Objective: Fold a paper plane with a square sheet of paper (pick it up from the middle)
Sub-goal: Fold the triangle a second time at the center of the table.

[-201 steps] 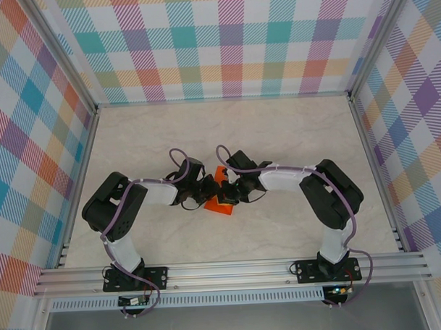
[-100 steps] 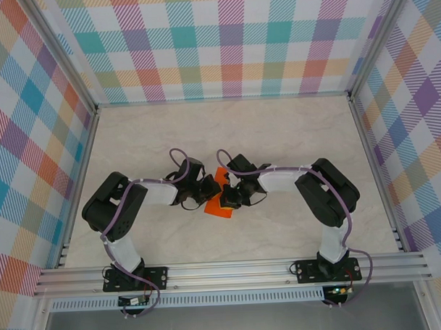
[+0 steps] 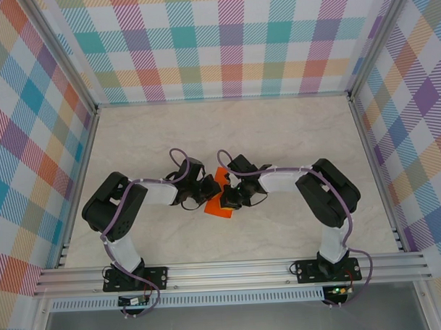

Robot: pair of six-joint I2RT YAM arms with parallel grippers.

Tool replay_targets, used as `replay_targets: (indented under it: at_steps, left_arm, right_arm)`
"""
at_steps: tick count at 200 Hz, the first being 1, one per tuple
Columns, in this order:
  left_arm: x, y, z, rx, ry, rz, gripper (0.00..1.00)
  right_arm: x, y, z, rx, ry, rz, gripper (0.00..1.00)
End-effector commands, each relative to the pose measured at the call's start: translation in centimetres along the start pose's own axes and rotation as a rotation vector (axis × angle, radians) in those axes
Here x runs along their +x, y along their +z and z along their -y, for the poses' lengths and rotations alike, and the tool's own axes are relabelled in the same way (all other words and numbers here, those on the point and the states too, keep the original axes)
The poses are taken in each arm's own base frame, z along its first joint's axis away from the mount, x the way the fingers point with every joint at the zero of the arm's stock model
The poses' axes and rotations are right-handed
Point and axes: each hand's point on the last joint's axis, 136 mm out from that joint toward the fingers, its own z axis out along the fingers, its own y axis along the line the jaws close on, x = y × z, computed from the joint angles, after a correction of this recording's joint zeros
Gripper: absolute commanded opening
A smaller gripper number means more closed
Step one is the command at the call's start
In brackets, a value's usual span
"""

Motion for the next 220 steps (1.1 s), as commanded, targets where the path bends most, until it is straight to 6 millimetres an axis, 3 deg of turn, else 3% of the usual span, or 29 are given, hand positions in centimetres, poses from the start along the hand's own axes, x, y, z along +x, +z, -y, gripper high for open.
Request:
replay_targets:
  at_steps: [1, 26, 50, 136, 220]
  left_arm:
    - [2.1, 0.4, -4.0, -0.128, -0.042, -0.06, 0.0]
    - [2.1, 0.5, -4.0, -0.124, -0.043, -0.063, 0.0]
    - [2.0, 0.5, -3.9, -0.122, -0.044, -0.063, 0.0]
    - [2.1, 0.5, -4.3, -0.131, -0.046, -0.062, 0.0]
    - [2.1, 0.7, -4.5, -0.139, -0.05, -0.061, 0.0]
  right_arm:
    - [0.6, -1.5, -1.2, -0.027, -0.026, -0.009, 0.09]
    - [0.6, -1.9, -2.5, -0.052, -0.053, -0.019, 0.09]
    - [1.0, -1.3, -2.5, -0.041, -0.061, -0.036, 0.09]
    - [2.7, 0.4, 2.8, 0.116, 0.011, -0.067, 0.08]
    - [3.5, 0.3, 2.9, 0.09, 0.035, -0.083, 0.09]
